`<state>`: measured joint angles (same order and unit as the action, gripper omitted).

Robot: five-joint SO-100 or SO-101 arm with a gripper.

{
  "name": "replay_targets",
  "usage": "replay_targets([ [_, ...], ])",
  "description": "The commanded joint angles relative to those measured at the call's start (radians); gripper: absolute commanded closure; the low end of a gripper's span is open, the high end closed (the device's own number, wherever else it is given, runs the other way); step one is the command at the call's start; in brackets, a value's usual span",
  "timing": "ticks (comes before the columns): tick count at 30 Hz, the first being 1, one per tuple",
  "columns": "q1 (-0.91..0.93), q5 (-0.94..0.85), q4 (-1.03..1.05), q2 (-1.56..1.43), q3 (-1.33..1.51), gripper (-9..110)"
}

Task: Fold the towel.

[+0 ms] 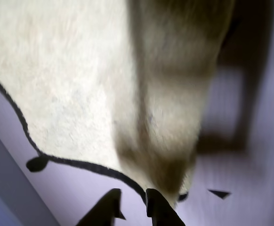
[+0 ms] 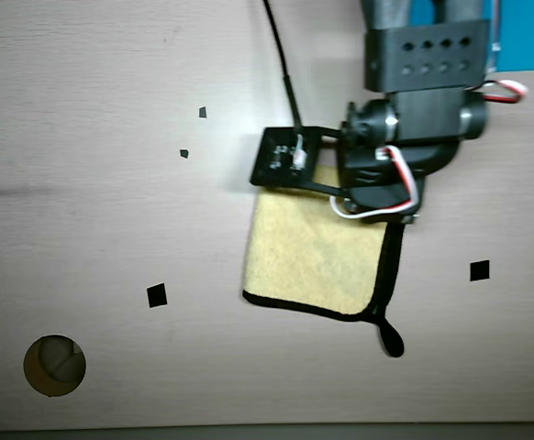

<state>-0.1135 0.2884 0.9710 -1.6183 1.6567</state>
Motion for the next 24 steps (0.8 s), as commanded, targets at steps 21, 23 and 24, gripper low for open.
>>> replay_targets([
  [21,-0.084,-0.034,-0.118,0.08,0.018,101],
  [23,-0.087,-0.044,-0.106,0.075,0.018,101],
  [24,-0.091,-0.048,-0.104,0.074,0.023,101],
])
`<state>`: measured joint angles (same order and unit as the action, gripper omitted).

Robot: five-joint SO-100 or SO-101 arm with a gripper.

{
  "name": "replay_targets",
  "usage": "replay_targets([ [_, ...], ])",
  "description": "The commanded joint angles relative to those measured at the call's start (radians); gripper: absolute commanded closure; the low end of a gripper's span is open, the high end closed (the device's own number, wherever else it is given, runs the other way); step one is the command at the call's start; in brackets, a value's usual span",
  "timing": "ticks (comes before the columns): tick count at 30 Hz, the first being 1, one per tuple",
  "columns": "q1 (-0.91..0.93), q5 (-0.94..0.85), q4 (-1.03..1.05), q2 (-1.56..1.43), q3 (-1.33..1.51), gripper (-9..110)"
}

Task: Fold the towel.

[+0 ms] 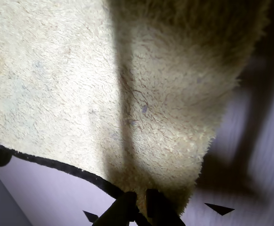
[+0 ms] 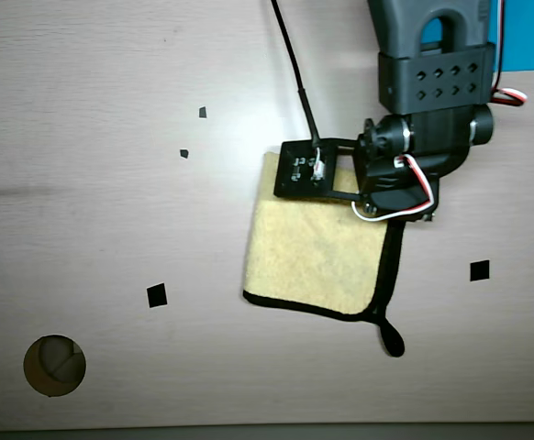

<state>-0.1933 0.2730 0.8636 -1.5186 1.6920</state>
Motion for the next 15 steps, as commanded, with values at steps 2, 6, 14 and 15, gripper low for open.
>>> replay_targets([
  [2,-0.012,-0.035,0.005,-0.032,-0.003,101],
  [6,-0.003,-0.044,0.031,-0.063,-0.021,100],
  [14,0.0,-0.078,0.107,-0.091,-0.087,95],
  [15,-0.003,-0.08,0.11,-0.098,-0.087,95],
])
